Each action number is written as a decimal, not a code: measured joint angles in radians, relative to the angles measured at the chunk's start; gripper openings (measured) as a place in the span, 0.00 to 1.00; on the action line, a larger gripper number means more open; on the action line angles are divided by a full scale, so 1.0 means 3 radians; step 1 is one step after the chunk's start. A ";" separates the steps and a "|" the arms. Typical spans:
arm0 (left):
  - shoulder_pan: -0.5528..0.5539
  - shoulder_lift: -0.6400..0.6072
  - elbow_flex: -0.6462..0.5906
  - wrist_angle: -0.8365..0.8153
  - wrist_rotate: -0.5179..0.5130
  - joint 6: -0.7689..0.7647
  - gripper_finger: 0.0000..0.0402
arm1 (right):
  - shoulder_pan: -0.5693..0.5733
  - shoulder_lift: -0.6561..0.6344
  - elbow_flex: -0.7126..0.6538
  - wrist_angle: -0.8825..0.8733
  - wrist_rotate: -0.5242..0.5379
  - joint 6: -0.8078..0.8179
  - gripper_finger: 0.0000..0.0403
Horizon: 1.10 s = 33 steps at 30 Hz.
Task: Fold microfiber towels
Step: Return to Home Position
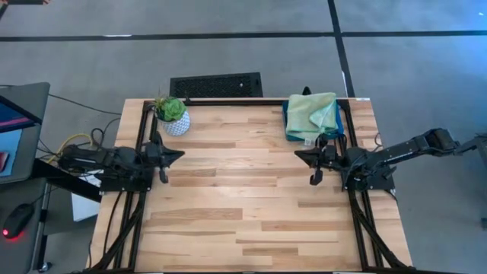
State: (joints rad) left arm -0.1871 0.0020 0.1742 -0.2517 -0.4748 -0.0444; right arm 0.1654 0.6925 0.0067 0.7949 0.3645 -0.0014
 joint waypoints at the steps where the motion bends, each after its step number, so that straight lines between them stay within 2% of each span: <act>1: -0.0001 0.0000 -0.0066 0.0056 0.0018 0.0002 0.00 | 0.0000 0.0003 0.0000 0.0018 -0.0004 -0.0039 0.03; 6: -0.0002 0.0007 -0.0316 0.0295 0.0306 0.0089 0.00 | 0.0020 0.0070 0.0000 -0.0052 -0.0161 -0.0103 0.03; 12: -0.0008 -0.0002 -0.0324 0.0366 0.0747 0.0368 0.00 | 0.0079 0.0221 -0.0001 -0.0094 -0.0211 0.0043 0.03; 20: -0.0006 0.0023 -0.0310 0.0251 0.0775 0.0130 0.00 | 0.0080 0.0388 -0.0001 -0.0108 -0.0209 0.0090 0.06; 33: -0.0005 0.0036 -0.0307 0.0224 0.0771 0.0111 0.00 | 0.0080 0.0588 -0.0001 -0.0111 -0.0202 0.0092 0.08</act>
State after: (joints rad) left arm -0.1886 0.0128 0.0822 -0.1844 -0.2436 -0.0113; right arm 0.1894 0.8690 0.0063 0.7617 0.3038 0.0261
